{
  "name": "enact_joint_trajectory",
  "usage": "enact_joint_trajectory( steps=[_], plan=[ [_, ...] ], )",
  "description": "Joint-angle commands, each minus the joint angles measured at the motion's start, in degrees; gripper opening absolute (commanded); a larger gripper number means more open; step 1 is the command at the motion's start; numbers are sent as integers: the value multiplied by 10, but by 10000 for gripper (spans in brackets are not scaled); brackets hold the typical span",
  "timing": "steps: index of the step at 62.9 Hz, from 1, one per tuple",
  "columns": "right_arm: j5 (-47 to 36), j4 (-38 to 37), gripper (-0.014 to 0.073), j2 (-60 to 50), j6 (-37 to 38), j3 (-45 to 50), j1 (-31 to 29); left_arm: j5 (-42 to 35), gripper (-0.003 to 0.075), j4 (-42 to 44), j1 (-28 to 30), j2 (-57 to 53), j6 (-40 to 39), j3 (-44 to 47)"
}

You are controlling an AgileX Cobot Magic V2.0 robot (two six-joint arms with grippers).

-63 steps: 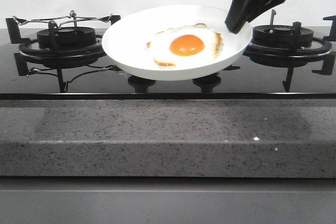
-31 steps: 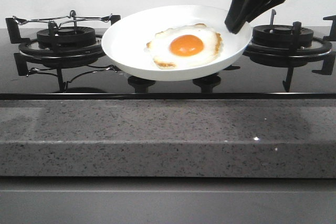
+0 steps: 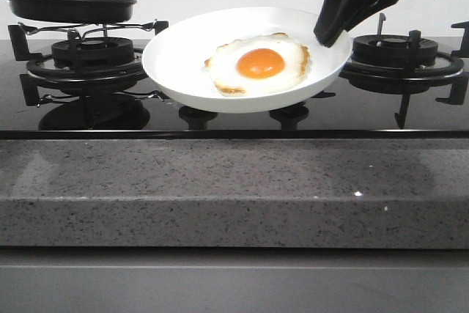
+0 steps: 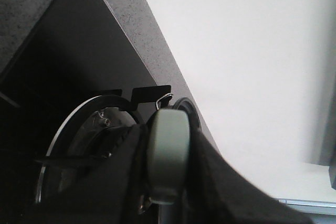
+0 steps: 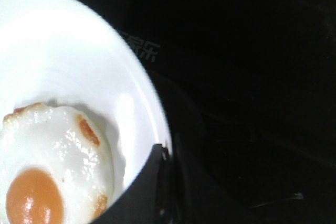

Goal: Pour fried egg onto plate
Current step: 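Carry the empty pan back onto its burner with the left gripper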

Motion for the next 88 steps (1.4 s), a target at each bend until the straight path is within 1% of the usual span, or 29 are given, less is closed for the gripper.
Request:
enact_joint_trajectory(
  steps=[1, 11, 16, 20, 21, 22, 25, 26, 30, 35, 41, 58, 64, 67, 73, 80, 83, 85, 88],
  plan=[
    [-26, 17, -106, -28, -1, -17, 0, 1, -20, -34, -16, -31, -1, -16],
    [-26, 17, -106, -28, -1, -17, 0, -22, -18, -17, -23, -31, -1, -16],
    [-26, 17, -106, -28, -1, -17, 0, -20, 19, -16, -24, -31, -1, -16],
    [-26, 17, -106, -28, -1, -17, 0, -15, 102, -15, -24, -31, -1, -16],
    [-26, 17, -106, -28, -1, -17, 0, -13, 137, -14, -24, -31, -1, -16],
    [-26, 17, -106, -28, -1, -17, 0, -13, 148, -13, -24, -31, -1, -16],
    [-26, 17, -106, -28, -1, -17, 0, -12, 224, -10, -24, -31, -1, -16],
    [-26, 17, -106, -28, -1, -17, 0, -11, 262, -10, -24, -31, -1, -16],
    [-26, 17, -106, -28, -1, -17, 0, -2, 354, -5, -24, -31, -1, -16],
    [-26, 17, -106, -28, -1, -17, 0, 13, 464, 20, -22, -31, -1, -16],
    [-26, 17, -106, -28, -1, -17, 0, 39, 506, 66, -16, -35, -1, -17],
    [-26, 17, -106, -28, -1, -17, 0, 120, 503, 150, 25, -62, -8, -16],
    [-26, 17, -106, -28, -1, -17, 0, 135, 482, 167, 31, -81, -8, -15],
    [-26, 17, -106, -28, -1, -17, 0, 138, 449, 178, 31, -89, -8, -15],
    [-26, 17, -106, -28, -1, -17, 0, 142, 337, 191, 27, -108, -8, -9],
    [-26, 17, -106, -28, -1, -17, 0, 158, 157, 192, 22, -124, -8, 7],
    [-26, 17, -106, -28, -1, -17, 0, 161, 92, 196, 17, -130, -8, 14],
    [-26, 17, -106, -28, -1, -17, 0, 161, 61, 196, 14, -134, -8, 21],
    [-26, 17, -106, -28, -1, -17, 0, 159, 40, 197, 10, -142, -8, 31]
  ],
)
